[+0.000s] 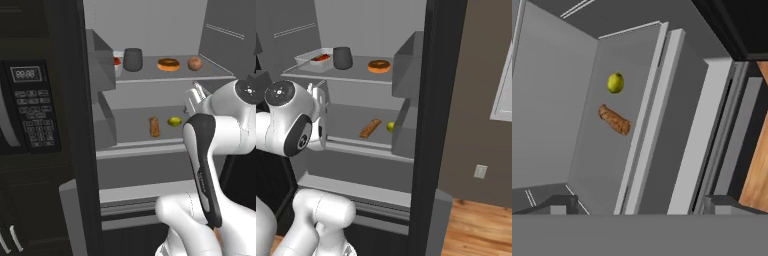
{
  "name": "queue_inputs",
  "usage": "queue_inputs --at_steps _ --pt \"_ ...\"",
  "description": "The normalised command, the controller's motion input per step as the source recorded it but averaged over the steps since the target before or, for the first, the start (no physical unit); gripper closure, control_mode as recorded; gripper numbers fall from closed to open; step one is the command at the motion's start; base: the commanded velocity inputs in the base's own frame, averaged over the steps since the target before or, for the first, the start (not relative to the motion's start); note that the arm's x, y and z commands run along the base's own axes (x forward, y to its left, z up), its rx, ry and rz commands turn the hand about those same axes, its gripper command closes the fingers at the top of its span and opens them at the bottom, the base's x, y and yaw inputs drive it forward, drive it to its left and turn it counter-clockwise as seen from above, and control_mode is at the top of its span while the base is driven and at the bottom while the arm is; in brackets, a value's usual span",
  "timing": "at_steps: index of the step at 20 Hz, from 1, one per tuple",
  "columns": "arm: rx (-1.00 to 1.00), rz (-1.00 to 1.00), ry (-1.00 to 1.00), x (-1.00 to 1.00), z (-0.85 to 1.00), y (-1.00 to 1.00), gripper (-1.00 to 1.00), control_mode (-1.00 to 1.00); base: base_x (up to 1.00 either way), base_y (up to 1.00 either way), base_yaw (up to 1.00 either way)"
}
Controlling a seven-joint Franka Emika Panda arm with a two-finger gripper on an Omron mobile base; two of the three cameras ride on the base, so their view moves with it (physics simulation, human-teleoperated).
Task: Place the tupperware on the top shelf of the fridge. Make space for the tupperware among the existing items by rearranging them on the shelves if needed. Close the fridge door when finished.
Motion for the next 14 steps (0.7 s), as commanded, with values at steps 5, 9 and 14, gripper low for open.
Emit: queue_inputs --at_steps 5,9,14 --pt "0.0 0.0 0.0 0.0 0.0 0.0 -1.0 1.0 -0.65 0.09 -0.09" --pt "0.0 0.0 0.0 0.0 0.0 0.0 -1.0 1.0 -0.55 0.38 -0.04" --pt "0.0 0.0 0.0 0.0 0.0 0.0 -1.0 1.0 -0.4 0.23 0.0"
